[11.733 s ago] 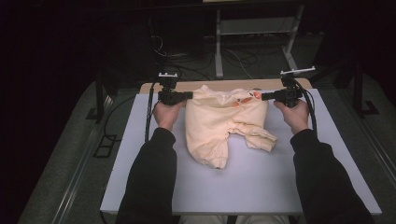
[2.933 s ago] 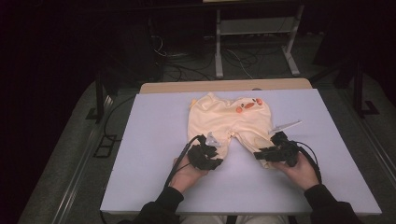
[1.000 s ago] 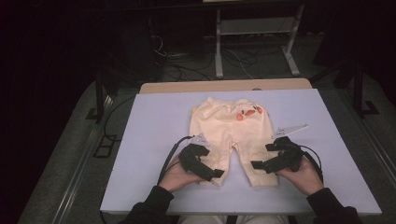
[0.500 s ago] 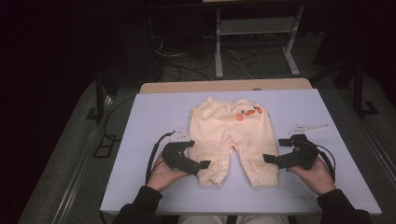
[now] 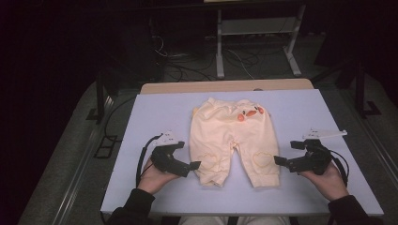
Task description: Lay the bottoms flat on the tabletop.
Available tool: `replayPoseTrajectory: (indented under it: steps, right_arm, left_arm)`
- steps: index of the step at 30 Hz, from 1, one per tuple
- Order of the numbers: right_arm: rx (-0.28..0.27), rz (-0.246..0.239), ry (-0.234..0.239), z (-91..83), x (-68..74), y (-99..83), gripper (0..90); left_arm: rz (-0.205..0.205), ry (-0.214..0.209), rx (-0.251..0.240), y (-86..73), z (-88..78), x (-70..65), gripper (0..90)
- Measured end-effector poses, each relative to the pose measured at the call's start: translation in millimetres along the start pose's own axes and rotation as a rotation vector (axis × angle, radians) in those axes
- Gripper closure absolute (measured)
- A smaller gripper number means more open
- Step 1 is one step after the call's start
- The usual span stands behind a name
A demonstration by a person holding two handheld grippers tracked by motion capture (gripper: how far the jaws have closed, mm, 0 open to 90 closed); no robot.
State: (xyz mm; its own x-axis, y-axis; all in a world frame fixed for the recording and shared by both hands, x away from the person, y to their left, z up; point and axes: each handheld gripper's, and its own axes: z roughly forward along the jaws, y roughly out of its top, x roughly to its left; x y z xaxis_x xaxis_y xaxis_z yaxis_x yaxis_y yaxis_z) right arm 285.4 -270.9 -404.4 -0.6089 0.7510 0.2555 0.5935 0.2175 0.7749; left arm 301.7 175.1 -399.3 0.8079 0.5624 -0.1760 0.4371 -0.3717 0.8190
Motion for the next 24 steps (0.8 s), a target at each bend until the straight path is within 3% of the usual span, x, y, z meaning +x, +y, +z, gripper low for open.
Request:
replayPoseTrajectory:
  steps: [18,24]
  right_arm:
    - [-0.064,0.01,-0.028,-12.1,-9.0,-26.0,0.0]
    - [-0.062,0.008,-0.032,-10.9,-9.3,-30.2,0.0]
  left_arm:
    - [-0.038,0.038,-0.078,-29.8,-27.4,11.7,0.0]
    - [-0.024,0.05,-0.096,-39.6,-34.9,14.2,0.0]
